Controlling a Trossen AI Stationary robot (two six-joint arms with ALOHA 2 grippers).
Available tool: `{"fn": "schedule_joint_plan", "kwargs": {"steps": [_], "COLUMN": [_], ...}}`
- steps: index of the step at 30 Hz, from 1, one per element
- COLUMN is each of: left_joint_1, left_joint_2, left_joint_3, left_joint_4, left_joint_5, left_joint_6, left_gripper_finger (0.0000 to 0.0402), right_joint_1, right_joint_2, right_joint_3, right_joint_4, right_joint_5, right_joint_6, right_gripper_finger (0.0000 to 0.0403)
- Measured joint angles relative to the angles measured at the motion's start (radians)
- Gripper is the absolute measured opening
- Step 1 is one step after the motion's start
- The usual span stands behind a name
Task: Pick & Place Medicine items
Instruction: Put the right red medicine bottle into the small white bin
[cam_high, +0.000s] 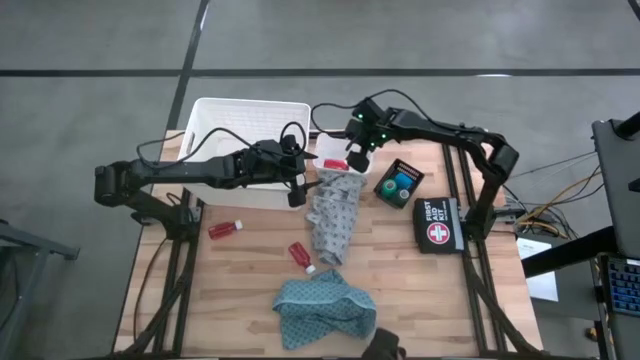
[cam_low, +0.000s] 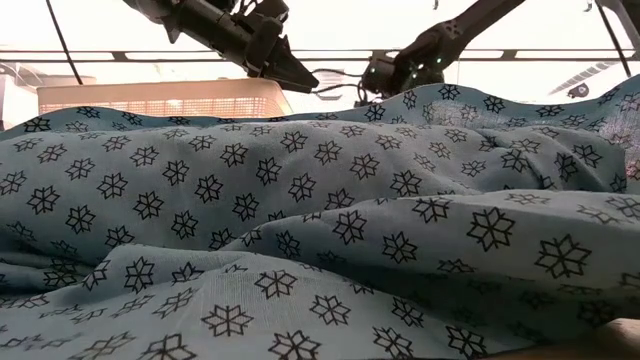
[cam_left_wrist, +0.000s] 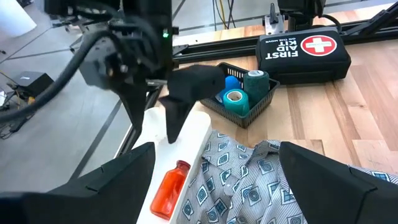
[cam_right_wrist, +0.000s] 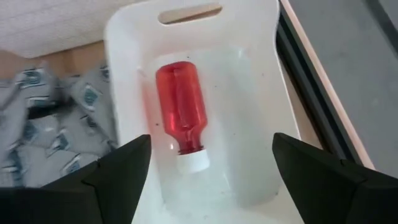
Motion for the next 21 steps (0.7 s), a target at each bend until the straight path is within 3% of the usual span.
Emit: {"fn": "schedule_joint_plan", "kwargs": {"steps": [12, 21], "left_joint_1": [0.000, 0.000], "left_joint_2": [0.000, 0.000], "left_joint_3": [0.000, 0.000], "left_joint_4": [0.000, 0.000], "left_joint_5": [0.000, 0.000], "left_joint_6": [0.000, 0.000], "left_gripper_finger": [0.0347, 0.0347], "right_joint_1": [0.070, 0.221], "right_joint_2": [-0.087, -0.089], "right_joint_3": [-0.013, -0.020], "right_joint_4": [-0.003, -0.003], "right_joint_5": [0.019, 0.239], "right_joint_6": [0.035, 0.177], "right_gripper_finger": [0.0329, 0.0329]}}
